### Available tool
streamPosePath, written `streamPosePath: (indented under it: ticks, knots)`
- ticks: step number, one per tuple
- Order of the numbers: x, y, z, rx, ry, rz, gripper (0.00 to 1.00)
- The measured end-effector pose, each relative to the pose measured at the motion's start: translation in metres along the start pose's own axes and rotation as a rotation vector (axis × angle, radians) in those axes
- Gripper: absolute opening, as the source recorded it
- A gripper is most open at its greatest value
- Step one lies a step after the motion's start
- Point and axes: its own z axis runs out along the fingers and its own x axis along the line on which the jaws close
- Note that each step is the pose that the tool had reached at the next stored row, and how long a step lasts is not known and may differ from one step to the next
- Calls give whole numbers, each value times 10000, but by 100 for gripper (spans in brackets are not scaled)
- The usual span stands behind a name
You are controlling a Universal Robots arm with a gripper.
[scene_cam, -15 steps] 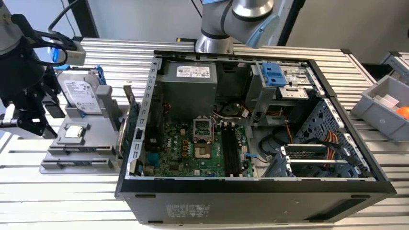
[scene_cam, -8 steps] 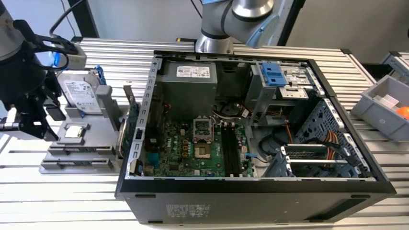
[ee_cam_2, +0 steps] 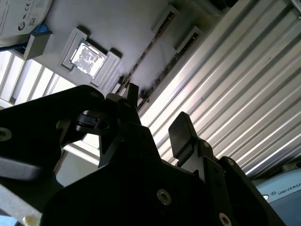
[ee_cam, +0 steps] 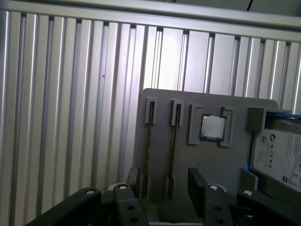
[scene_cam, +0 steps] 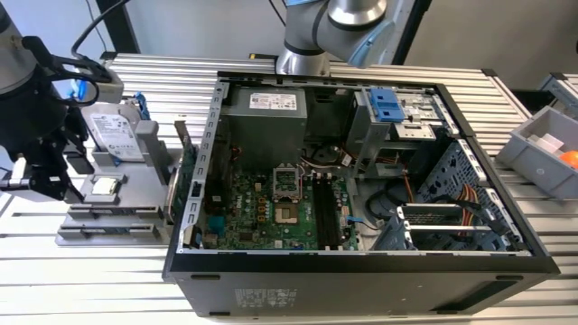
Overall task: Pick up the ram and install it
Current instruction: 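Pick up the ram and move it above insertion slot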
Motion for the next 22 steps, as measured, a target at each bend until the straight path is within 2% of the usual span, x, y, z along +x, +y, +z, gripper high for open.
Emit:
streamPosePath:
  ticks: [13, 22]
  knots:
    - [9, -1, 115, -1, 0, -1, 100]
    - [12, -3, 234, -2, 0, -1, 100]
